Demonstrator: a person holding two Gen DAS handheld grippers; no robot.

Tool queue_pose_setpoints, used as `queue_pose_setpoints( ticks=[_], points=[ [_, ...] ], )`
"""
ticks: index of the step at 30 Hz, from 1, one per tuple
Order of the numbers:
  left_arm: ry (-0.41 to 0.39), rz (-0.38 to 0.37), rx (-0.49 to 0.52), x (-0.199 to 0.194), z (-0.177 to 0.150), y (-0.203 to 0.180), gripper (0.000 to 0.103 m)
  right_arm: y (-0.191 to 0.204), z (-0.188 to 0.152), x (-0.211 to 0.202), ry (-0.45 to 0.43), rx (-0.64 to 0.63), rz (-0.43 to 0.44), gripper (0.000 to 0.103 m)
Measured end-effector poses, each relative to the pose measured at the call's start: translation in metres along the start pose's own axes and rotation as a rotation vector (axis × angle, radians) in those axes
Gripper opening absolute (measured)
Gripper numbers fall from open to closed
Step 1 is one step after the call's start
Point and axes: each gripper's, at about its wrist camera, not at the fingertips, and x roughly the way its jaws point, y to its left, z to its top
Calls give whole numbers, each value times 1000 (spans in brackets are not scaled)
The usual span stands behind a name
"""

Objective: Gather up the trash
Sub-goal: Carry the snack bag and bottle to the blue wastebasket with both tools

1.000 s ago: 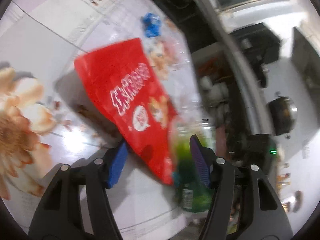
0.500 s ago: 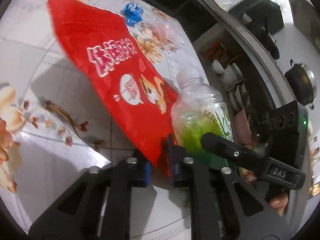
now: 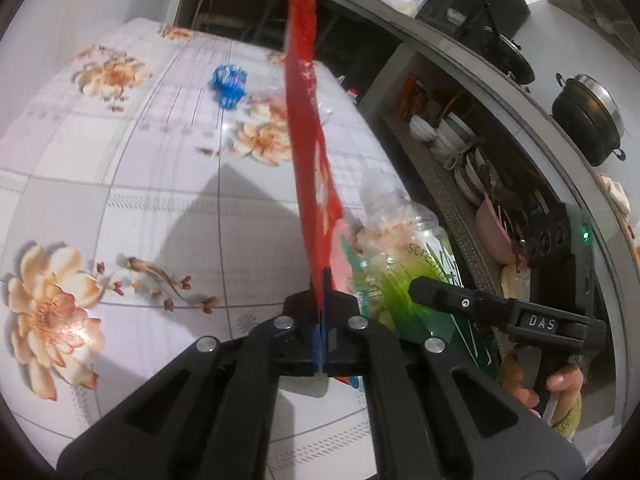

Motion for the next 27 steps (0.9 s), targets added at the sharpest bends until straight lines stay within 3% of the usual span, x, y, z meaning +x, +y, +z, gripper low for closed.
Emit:
queue_pose_setpoints(
  ticks=[8, 16, 22, 27],
  points=[
    [-13, -37, 87, -12, 6, -42, 0, -28, -8, -48, -103, 73, 42, 57],
    [50, -136, 232, 6, 11, -115, 0, -66, -25, -113, -249, 154, 47, 57],
    [187, -215, 342, 50, 6, -184, 0, -120, -52, -168, -361, 269, 0, 57],
    [367, -291, 395, 110, -7, -239, 0, -179, -87, -200, -414, 421, -77, 57]
  ],
)
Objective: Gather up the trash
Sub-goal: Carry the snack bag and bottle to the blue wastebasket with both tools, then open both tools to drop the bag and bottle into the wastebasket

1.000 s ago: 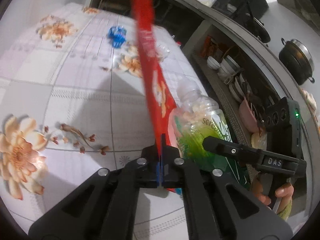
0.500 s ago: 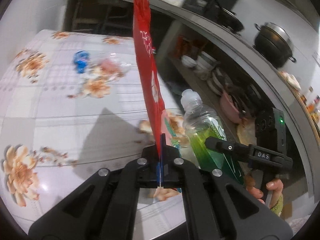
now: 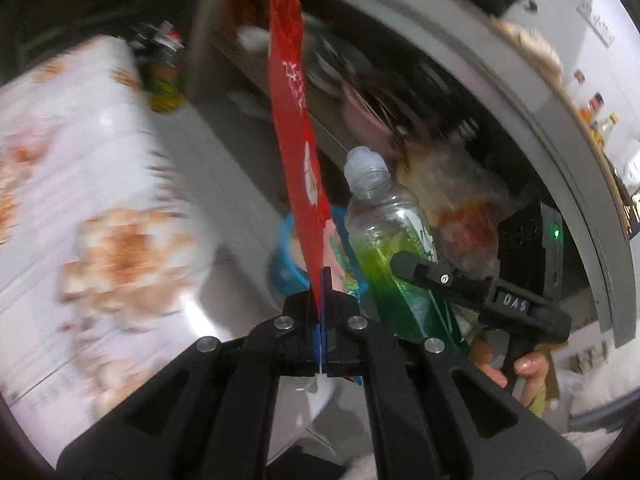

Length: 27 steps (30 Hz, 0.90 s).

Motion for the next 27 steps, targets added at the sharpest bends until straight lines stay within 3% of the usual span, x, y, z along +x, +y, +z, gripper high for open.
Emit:
queue_pose_setpoints(
  ticks=[5, 11, 22, 23, 24, 26, 27],
  points=[
    [188, -56, 23, 81, 22, -22, 0, -66, -6, -18, -27, 130, -99, 57],
    [384, -27, 97, 182, 29, -50, 0, -123, -21, -27, -31, 260, -167, 57],
    [540, 16, 125, 317, 39, -67, 0, -168, -29, -37, -52, 359, -229, 57],
    [536, 35, 116, 326, 40, -63, 5, -171, -30, -36, -51, 368, -233, 57],
    [530, 53, 107, 334, 40, -59, 20, -173, -32, -36, -50, 376, -238, 57],
    [509, 172, 101, 347, 40, -52, 43, -181, -34, -37, -49, 392, -252, 57],
    [494, 210, 100, 348, 40, -50, 43, -183, -34, -37, -49, 397, -257, 57]
  ],
)
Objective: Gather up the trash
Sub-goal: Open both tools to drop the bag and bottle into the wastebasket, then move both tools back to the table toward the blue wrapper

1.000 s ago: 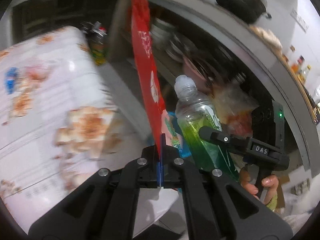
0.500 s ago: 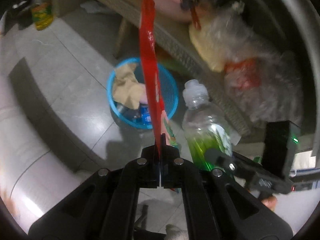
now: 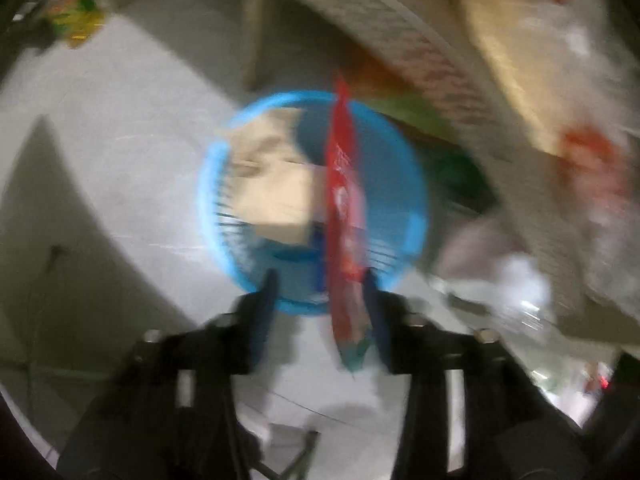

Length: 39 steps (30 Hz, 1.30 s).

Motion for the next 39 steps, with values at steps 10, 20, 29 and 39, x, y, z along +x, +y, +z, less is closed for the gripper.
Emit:
queue_pose_setpoints(
  ticks=[10, 20, 29, 39],
  points=[
    [-111, 16, 16, -82, -23, 25, 44, 3, 13, 35, 51, 40, 19, 57],
    [-389, 64, 138, -232, -125, 56, 69, 27, 91, 144, 16, 90, -103, 71],
    [-508, 86, -103, -269, -240, 142, 73, 31, 47, 111, -56, 38, -118, 71],
    [-588, 42, -225, -284, -284, 178, 75, 40, 5, 68, -60, -1, -130, 71]
  ],
)
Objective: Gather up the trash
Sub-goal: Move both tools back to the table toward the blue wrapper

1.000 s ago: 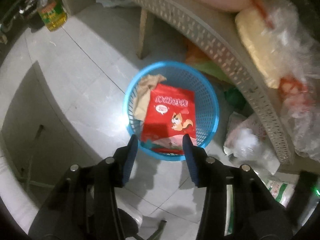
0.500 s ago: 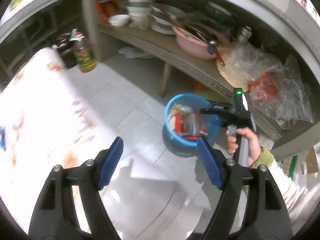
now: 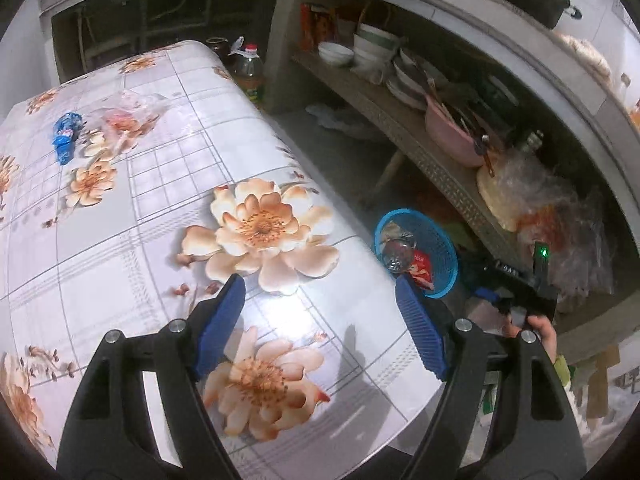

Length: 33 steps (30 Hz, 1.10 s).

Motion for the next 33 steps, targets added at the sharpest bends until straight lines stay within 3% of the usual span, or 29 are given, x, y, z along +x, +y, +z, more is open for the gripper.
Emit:
queue_pose_setpoints(
  ticks=[7, 17, 28, 33],
  points=[
    [-54, -3, -30, -23, -12, 16, 78, 55, -25, -19, 8, -148, 29, 72],
    [-129, 46, -113, -62, -35, 53, 81, 158, -62, -55, -16, -401, 136, 83],
    [-119, 117, -221, -73, -62, 97, 82, 225, -113, -88, -23, -598, 181, 86],
    [-97, 212, -223, -72, -66, 102, 83, 254, -145, -92, -27, -719, 181, 89]
  ],
)
